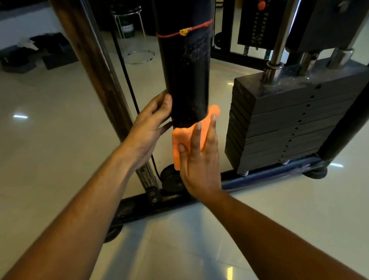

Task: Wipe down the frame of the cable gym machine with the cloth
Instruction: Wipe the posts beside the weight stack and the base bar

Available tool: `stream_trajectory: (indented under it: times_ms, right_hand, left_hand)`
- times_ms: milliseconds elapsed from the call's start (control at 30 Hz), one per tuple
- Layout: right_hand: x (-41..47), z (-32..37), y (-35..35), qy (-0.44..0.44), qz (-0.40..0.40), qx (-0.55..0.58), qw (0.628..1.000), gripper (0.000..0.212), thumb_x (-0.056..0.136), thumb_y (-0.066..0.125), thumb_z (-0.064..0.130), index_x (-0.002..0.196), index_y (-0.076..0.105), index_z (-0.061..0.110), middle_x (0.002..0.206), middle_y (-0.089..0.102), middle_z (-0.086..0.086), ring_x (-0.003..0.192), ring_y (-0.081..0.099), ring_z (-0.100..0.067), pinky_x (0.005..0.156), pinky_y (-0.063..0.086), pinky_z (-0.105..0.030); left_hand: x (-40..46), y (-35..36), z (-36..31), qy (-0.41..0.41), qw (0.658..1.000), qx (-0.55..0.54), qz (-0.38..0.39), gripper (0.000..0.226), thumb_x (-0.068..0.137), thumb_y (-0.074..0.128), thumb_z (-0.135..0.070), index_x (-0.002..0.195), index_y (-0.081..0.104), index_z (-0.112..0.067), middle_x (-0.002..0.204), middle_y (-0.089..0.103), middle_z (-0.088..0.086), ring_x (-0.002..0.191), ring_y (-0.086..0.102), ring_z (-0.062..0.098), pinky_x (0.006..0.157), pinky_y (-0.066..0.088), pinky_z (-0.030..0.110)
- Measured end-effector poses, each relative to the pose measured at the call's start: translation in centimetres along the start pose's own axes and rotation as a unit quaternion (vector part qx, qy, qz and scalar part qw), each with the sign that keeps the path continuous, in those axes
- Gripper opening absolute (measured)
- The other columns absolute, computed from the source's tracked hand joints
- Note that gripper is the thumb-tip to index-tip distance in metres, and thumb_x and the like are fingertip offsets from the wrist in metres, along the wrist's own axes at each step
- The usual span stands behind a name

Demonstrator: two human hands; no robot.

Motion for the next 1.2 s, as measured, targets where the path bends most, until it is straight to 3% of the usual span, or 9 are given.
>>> stream_trajectory:
  times_ms: [167,267,333,500,633,800,867,1000,1200]
  right_hand:
    - [0.7,0.0,-0.4,-0.017,-0.004,0.008,1.0,0.081,0.114,0.03,0.062,0.159,-0.036,0.05,0.179,-0.02,-0.018,0.165,0.018,-0.04,0.115,0.047,-0.068]
    - [3.3,1.6,-2.2,-0.028,-0.043,0.019,0.998,0.081,0.115,0.031,0.06,0.159,-0.035,0.05,0.179,-0.018,-0.017,0.165,0.019,-0.039,0.116,0.046,-0.066]
    - [3.9,1.9,-2.3,-0.032,-0.05,0.015,0.998,0.082,0.115,0.033,0.058,0.159,-0.036,0.05,0.179,-0.019,-0.016,0.166,0.017,-0.039,0.117,0.045,-0.066]
    - [-0.9,-2.1,1.1,-0.049,0.034,-0.006,0.998,0.095,0.114,0.045,0.055,0.154,-0.041,0.051,0.177,-0.027,-0.019,0.167,0.01,-0.042,0.115,0.046,-0.07]
    - [-0.7,-2.2,1.0,-0.065,0.046,0.015,0.997,0.094,0.114,0.044,0.055,0.154,-0.041,0.053,0.175,-0.032,-0.016,0.166,0.01,-0.042,0.115,0.047,-0.07]
    - [0.2,-2.9,0.9,-0.094,-0.002,0.03,0.995,0.082,0.115,0.033,0.058,0.157,-0.037,0.054,0.177,-0.028,-0.012,0.165,0.012,-0.029,0.116,0.049,-0.053]
    - [-2.2,-4.7,2.7,-0.112,0.019,0.018,0.993,0.083,0.116,0.036,0.055,0.157,-0.036,0.053,0.176,-0.03,-0.011,0.164,0.01,-0.025,0.115,0.05,-0.056]
    - [-7.5,-9.3,5.9,-0.113,0.095,0.031,0.988,0.085,0.117,0.038,0.052,0.156,-0.037,0.054,0.178,-0.025,-0.018,0.16,0.031,-0.037,0.103,0.058,-0.064]
    - [-4.5,-6.8,5.1,-0.094,-0.022,0.071,0.993,0.087,0.116,0.04,0.05,0.158,-0.036,0.051,0.178,-0.025,-0.014,0.168,0.01,-0.031,0.123,0.041,-0.055]
  left_hand:
    - [0.1,-0.3,1.6,-0.021,1.0,0.007,-0.003,0.047,0.112,0.053,-0.044,0.155,0.054,-0.024,0.145,0.068,-0.009,0.142,0.057,0.014,0.122,0.042,0.049]
    - [0.5,-0.4,2.0,-0.023,1.0,-0.007,-0.003,0.029,0.113,0.055,-0.037,0.13,0.064,-0.015,0.124,0.072,-0.009,0.134,0.063,0.017,0.12,0.047,0.051]
    - [0.7,-0.3,2.3,-0.013,1.0,-0.009,-0.007,0.033,0.113,0.055,-0.033,0.13,0.06,-0.005,0.115,0.072,-0.01,0.128,0.065,0.017,0.121,0.046,0.053]
    - [0.6,-0.1,2.6,0.005,1.0,0.017,-0.011,0.047,0.111,0.051,-0.046,0.153,0.055,-0.023,0.145,0.068,-0.007,0.14,0.06,0.012,0.121,0.045,0.045]
    - [0.4,-0.2,3.5,0.0,1.0,0.024,-0.011,0.046,0.111,0.053,-0.045,0.152,0.058,-0.026,0.147,0.067,-0.009,0.141,0.058,0.009,0.122,0.044,0.044]
    - [0.3,-0.6,6.3,-0.012,1.0,0.024,-0.009,0.042,0.11,0.052,-0.045,0.146,0.062,-0.026,0.137,0.072,-0.012,0.133,0.063,0.005,0.116,0.05,0.038]
    - [0.4,-0.4,7.4,-0.005,1.0,0.029,0.002,0.041,0.112,0.047,-0.043,0.149,0.059,-0.028,0.141,0.07,-0.014,0.135,0.062,0.004,0.115,0.049,0.037]
    - [0.0,0.0,11.0,0.005,0.999,0.031,0.013,0.044,0.114,0.043,-0.041,0.153,0.055,-0.024,0.149,0.066,-0.008,0.142,0.058,0.011,0.124,0.041,0.047]
    - [-0.9,0.8,13.5,-0.018,1.0,-0.01,0.013,0.032,0.112,0.047,-0.047,0.132,0.066,-0.03,0.137,0.071,-0.007,0.138,0.061,0.017,0.126,0.038,0.052]
Point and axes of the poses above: each hand's wrist, its own x-axis towards the middle knuckle, its own y-axis out of the palm, z = x × y, the point moved 6 cm from there along x, towards the middle knuckle
